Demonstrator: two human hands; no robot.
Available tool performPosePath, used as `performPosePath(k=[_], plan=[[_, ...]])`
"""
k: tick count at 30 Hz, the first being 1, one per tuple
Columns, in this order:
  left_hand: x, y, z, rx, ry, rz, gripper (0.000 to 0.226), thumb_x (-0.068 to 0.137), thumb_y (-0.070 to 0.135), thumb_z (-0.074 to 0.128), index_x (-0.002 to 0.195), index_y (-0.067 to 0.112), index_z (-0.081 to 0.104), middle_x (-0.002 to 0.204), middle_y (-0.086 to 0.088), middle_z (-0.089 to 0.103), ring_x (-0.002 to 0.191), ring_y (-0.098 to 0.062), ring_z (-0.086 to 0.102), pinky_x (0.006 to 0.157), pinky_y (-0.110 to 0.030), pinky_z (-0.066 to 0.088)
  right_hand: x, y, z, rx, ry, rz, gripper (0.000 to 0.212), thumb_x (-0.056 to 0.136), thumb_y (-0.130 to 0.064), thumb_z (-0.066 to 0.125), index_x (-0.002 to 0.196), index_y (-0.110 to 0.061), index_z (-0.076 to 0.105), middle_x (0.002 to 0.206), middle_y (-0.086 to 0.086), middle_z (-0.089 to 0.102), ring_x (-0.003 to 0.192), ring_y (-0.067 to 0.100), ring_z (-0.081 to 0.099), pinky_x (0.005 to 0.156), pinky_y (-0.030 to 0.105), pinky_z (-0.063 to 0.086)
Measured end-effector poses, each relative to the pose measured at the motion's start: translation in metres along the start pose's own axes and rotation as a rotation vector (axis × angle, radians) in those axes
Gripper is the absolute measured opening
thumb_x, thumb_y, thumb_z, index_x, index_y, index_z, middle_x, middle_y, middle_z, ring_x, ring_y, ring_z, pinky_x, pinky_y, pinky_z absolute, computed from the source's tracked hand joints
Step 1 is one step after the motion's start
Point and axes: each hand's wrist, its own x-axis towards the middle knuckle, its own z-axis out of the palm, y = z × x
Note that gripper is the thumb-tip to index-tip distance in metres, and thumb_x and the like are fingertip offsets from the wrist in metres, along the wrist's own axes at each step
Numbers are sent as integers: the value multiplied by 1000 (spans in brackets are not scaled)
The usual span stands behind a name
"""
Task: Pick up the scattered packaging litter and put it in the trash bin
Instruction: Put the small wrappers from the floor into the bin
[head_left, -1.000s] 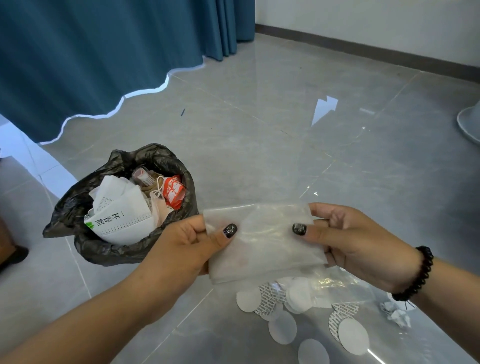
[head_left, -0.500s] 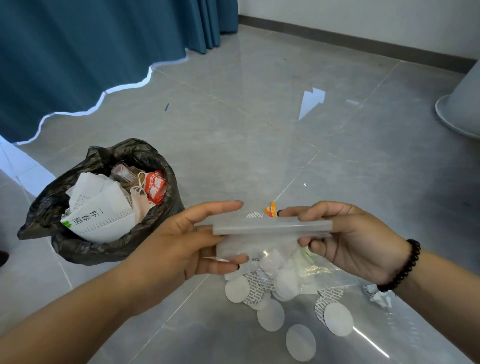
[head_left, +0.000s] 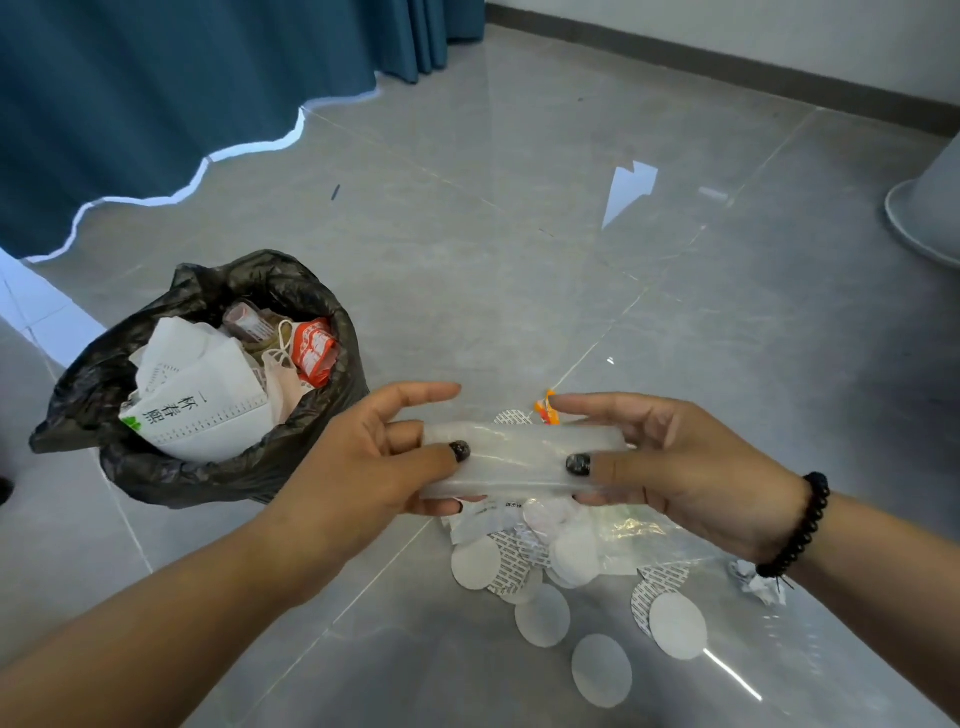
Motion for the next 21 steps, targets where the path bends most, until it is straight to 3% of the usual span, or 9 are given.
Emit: performPosePath(k=[3,6,9,13,16,18,21], plan=[[2,-1,-4,48,-12,25,31,85,-4,61,109,16,62,87,-17,72,72,-23,72,58,-28,60,-1,2,5,-35,1,32,41,57,-9,76,97,-12,73,96,12,73,78,22,71,59,24,57],[1,-7,-7,86,-60,36,19,87,-9,55,92,8,59,79,-6,74,71,-24,73,57,-25,58,-2,-1,9,-94,26,-9,20,73,6,68,88,-7,71,78,12,71,59,23,68,45,21,50],[-1,-9,-10,32,-83,12,26,86,-15,49,80,9,58,84,-8,74,73,-31,73,57,-25,56,-2,-2,13,-72,52,-57,28,79,17,57,74,-5,74,68,14,66,50,21,61,41,21,45],[-4,-7,-17,-110,-149,-27,19,70,2,57,62,16,66,98,-12,74,74,-29,72,57,-25,55,0,-1,22,47,46,-74,34,78,22,51,67,-2,74,77,26,61,49,20,59,43,21,46],[-4,-8,-22,-104,-123,-58,21,72,3,74,58,17,67,99,-15,73,75,-28,72,61,-26,55,4,1,27,47,31,-79,28,71,20,58,66,-2,74,85,28,64,50,21,59,45,22,47],[-2,-12,-25,-39,-63,-67,22,77,0,69,61,15,66,97,-12,74,77,-26,73,62,-24,55,7,2,29,30,14,-78,20,63,8,59,70,-2,75,88,26,67,54,22,61,48,22,49],[-1,-13,-32,17,-12,-39,12,76,0,71,80,10,66,92,-8,75,77,-18,70,64,-24,56,11,6,32,39,-30,-84,27,58,-1,68,84,-2,75,87,18,71,66,21,66,57,22,52]])
